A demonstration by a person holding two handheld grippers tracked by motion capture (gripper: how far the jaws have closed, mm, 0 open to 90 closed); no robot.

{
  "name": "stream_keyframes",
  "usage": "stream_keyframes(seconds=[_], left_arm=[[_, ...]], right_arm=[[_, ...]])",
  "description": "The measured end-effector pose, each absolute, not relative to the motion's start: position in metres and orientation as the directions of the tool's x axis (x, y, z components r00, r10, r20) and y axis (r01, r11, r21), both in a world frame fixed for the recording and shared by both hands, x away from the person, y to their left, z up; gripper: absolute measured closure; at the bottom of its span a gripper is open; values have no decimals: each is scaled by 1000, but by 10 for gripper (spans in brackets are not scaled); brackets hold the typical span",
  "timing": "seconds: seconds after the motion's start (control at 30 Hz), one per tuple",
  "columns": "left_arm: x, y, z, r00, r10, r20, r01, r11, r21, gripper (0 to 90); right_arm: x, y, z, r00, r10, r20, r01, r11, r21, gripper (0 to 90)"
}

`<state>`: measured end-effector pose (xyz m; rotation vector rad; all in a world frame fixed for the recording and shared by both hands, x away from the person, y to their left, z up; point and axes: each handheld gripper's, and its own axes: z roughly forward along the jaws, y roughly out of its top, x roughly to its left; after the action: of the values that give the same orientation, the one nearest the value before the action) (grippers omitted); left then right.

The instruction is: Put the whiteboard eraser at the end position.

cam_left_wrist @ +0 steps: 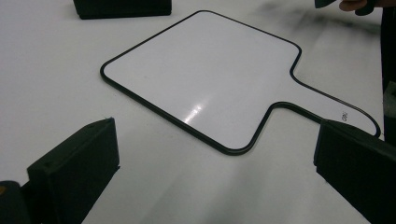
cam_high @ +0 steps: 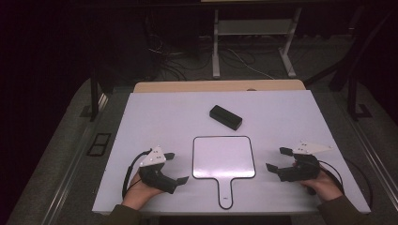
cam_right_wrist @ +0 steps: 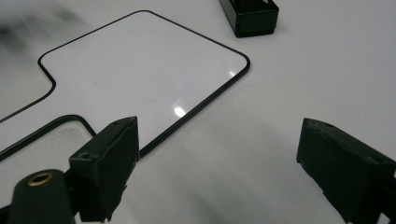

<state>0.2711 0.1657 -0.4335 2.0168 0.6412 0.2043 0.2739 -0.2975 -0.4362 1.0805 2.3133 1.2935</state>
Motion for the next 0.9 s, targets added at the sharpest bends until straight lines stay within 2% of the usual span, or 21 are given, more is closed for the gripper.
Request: stream_keyframes(seconds=[0.47,0.9], left_arm=[[271,165,-434,848,517,-119,356,-390,849,0],[271,166,-434,845,522,-120,361,-389,848,0]], right_arm=[[258,-301,-441,-682,722,120,480,317,818,117],[258,-297,-442,-697,711,94,458,340,821,117]])
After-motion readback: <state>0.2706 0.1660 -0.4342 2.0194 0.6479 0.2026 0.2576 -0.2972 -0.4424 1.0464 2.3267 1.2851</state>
